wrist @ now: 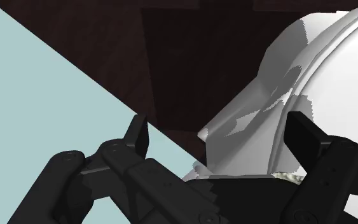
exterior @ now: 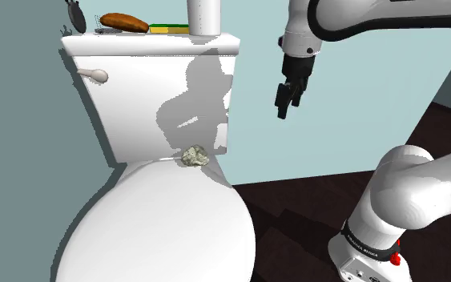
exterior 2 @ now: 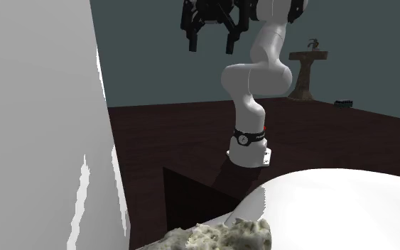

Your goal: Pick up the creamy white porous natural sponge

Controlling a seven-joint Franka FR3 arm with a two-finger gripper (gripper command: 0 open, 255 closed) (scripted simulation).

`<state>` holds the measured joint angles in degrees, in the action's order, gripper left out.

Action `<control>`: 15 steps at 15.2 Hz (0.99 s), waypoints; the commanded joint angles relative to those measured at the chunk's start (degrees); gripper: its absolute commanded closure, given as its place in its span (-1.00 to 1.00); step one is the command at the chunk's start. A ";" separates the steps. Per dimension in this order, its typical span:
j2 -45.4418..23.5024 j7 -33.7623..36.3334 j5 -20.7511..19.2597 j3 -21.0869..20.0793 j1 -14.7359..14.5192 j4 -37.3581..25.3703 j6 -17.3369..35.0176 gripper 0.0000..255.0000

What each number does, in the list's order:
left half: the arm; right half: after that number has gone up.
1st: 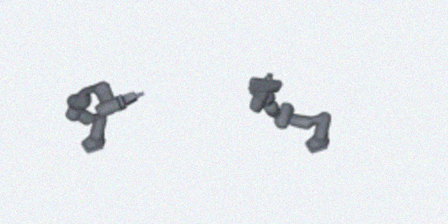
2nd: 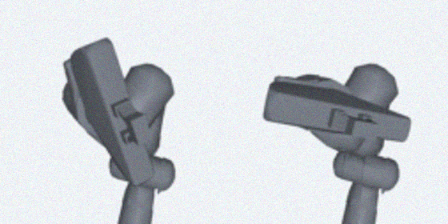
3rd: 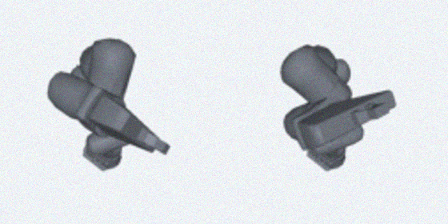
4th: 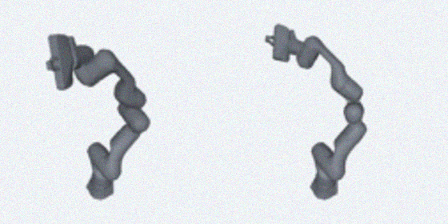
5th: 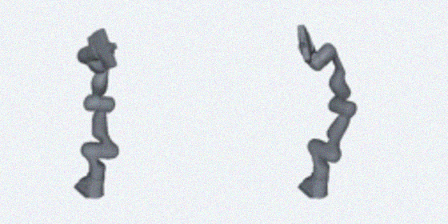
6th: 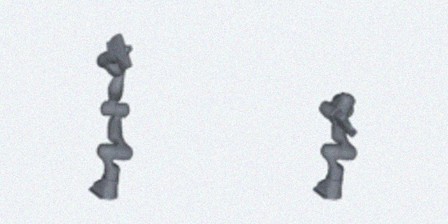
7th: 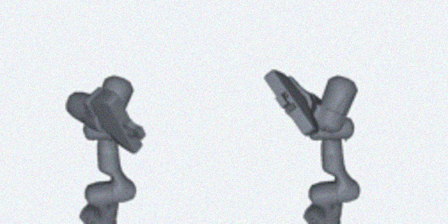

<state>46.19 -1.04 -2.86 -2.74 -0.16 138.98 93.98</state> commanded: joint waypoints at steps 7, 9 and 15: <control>-14.53 -0.13 0.72 -3.08 -2.08 -6.18 4.86 -1.00; -19.35 -0.13 0.73 -4.14 -2.65 -8.71 5.99 -1.00; -33.72 0.11 -0.14 -7.30 -4.32 -17.59 7.86 -1.00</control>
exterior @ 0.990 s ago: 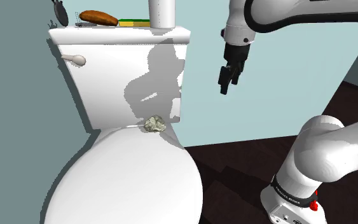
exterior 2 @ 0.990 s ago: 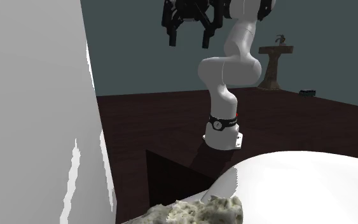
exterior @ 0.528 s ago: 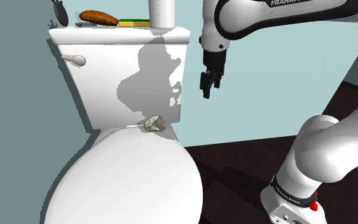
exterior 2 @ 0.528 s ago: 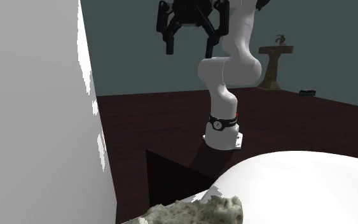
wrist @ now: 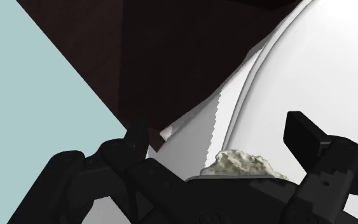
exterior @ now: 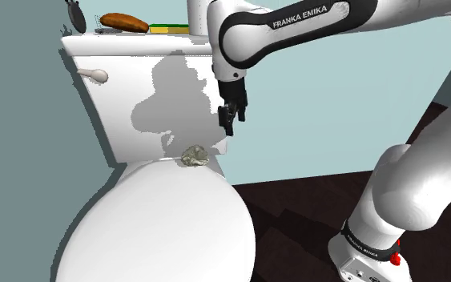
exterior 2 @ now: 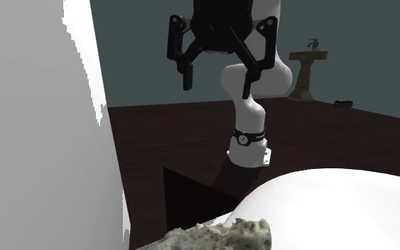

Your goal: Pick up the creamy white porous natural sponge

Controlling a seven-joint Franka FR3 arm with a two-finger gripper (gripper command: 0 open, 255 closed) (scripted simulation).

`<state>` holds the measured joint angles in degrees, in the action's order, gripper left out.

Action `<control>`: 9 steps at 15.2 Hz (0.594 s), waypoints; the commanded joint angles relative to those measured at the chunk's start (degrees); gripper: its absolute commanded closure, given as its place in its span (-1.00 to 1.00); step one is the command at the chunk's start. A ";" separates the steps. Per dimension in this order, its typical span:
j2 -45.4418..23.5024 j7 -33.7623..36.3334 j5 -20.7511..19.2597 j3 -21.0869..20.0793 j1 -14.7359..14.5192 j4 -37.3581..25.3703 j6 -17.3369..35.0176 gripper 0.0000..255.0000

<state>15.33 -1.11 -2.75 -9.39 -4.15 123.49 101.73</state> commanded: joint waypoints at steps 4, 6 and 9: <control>-12.41 0.56 -1.57 -2.57 -1.63 -9.11 0.11 -1.00; -17.21 0.77 -2.42 -3.43 -2.42 -12.95 -0.26 -1.00; -24.45 1.06 -3.87 -4.56 -3.84 -19.18 -1.29 -1.00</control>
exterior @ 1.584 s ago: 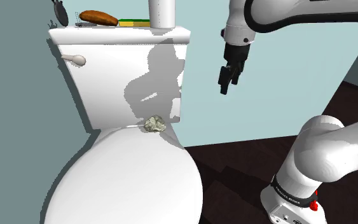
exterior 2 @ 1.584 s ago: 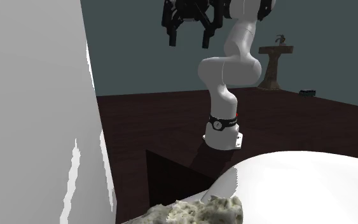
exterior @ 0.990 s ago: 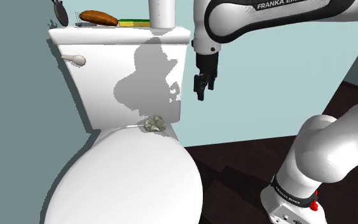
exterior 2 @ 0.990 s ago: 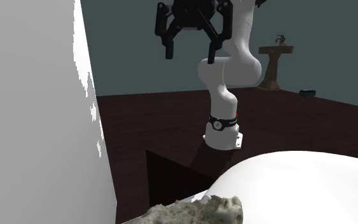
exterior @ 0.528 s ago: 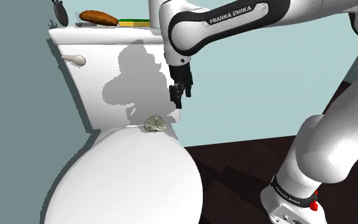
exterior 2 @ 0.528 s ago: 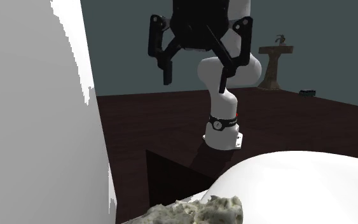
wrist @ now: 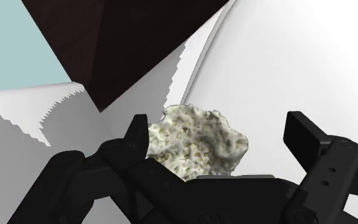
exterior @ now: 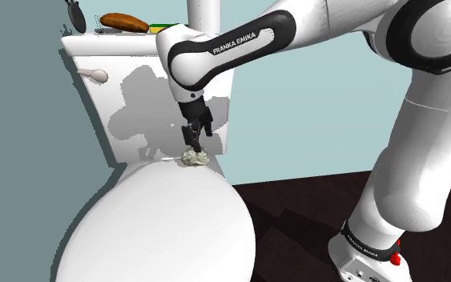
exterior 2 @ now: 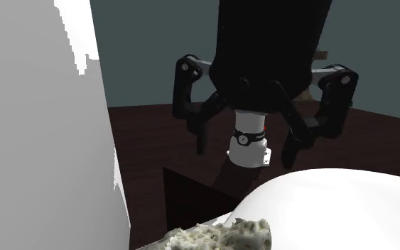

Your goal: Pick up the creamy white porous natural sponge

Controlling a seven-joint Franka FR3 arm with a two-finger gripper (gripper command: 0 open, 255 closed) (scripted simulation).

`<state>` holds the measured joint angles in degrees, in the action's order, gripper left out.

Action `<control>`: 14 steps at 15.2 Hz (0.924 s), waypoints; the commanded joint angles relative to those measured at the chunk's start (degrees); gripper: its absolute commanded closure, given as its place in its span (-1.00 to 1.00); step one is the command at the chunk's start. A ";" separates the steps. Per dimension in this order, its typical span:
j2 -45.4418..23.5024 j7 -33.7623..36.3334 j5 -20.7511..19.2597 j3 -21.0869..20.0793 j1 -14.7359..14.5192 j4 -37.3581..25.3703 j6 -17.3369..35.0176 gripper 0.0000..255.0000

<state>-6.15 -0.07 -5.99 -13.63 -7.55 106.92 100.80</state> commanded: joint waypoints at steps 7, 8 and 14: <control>-9.71 0.48 -2.17 -0.91 -1.87 -6.13 1.18 -1.00; -9.96 0.58 -2.26 -0.88 -1.88 -5.68 1.87 -1.00; -10.70 0.89 -2.49 -0.84 -1.95 -4.64 3.60 1.00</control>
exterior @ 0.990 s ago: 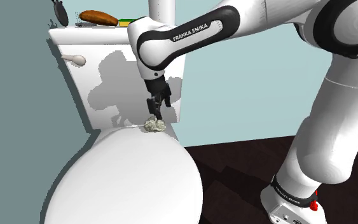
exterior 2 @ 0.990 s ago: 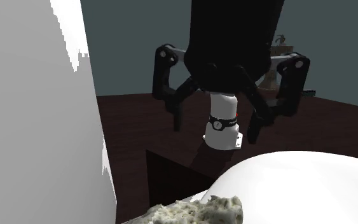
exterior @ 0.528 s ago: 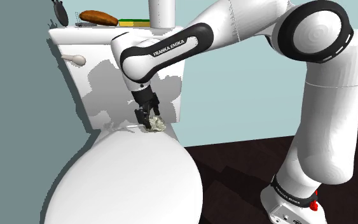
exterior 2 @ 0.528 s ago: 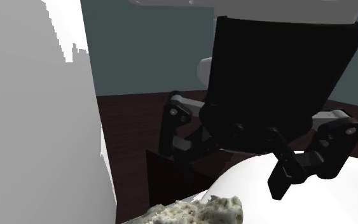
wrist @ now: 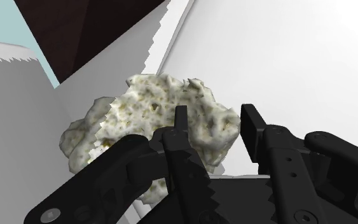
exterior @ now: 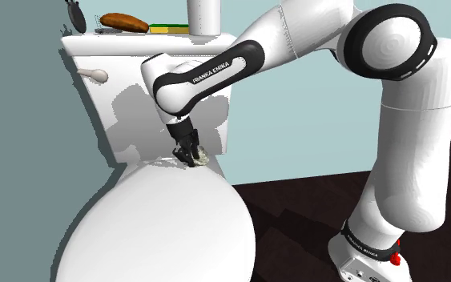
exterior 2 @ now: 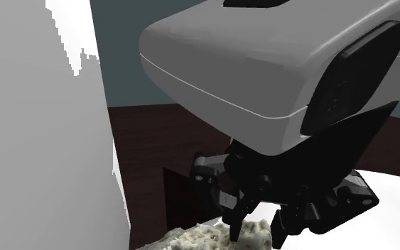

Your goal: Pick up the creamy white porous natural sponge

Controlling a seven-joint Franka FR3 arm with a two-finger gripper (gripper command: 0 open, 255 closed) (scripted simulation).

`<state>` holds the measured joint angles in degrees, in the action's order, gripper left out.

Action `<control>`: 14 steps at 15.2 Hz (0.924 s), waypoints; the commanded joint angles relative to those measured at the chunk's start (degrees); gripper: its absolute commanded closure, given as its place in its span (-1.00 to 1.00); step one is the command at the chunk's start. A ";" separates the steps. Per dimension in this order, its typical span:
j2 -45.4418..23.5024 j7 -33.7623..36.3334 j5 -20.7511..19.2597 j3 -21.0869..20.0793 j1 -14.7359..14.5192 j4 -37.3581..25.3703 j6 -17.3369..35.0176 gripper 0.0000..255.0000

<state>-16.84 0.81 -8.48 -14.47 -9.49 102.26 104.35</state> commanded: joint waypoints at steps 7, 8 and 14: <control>-0.02 0.03 0.00 -0.01 -0.02 0.03 0.06 1.00; 0.05 -0.06 0.00 0.02 0.04 0.08 0.05 1.00; 1.53 -0.61 0.50 -0.13 0.07 -2.60 -4.03 1.00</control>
<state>-15.57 0.25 -8.06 -14.56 -9.40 100.07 100.98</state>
